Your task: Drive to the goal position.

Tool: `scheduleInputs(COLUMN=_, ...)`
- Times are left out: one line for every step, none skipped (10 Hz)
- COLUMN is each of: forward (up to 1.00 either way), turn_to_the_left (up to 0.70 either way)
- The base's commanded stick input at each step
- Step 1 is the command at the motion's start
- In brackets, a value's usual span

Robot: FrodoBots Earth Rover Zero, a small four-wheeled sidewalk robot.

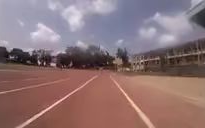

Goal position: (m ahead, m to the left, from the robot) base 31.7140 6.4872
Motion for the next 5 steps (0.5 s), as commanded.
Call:
scheduleInputs(forward=0.7, turn_to_the_left=0.0)
scheduleInputs(forward=0.7, turn_to_the_left=0.0)
scheduleInputs(forward=0.7, turn_to_the_left=0.0)
scheduleInputs(forward=0.7, turn_to_the_left=0.0)
scheduleInputs(forward=0.7, turn_to_the_left=0.0)
